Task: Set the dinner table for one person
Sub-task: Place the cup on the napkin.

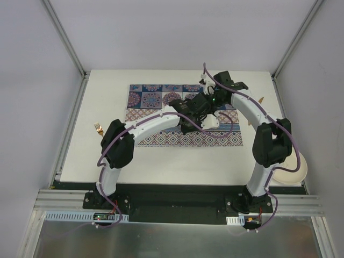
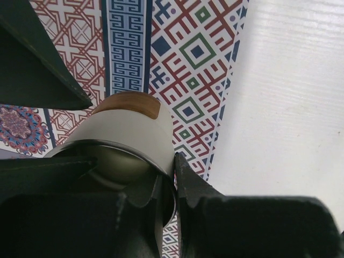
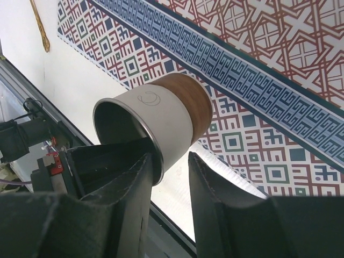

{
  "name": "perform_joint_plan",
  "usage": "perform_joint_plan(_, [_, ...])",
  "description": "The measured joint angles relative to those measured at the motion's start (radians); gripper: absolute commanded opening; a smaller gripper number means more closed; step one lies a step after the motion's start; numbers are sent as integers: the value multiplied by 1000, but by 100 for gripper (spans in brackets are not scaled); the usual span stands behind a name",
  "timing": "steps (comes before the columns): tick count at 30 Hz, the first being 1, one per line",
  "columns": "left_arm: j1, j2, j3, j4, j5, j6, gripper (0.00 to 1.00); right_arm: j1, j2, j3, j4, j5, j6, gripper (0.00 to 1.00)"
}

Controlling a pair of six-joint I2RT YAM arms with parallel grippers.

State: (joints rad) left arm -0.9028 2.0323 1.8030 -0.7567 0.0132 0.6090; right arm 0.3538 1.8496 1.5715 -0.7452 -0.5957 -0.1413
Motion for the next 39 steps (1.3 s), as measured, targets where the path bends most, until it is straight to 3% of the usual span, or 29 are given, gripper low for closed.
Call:
perform_joint_plan(20, [-8,-32,-28,-14,14,72,0,2,-140,-209,215,-8,112,37])
perform_joint_plan(39, [-29,-39,-101,-50,37,55,0,45,-150,-307,251,16,127,36])
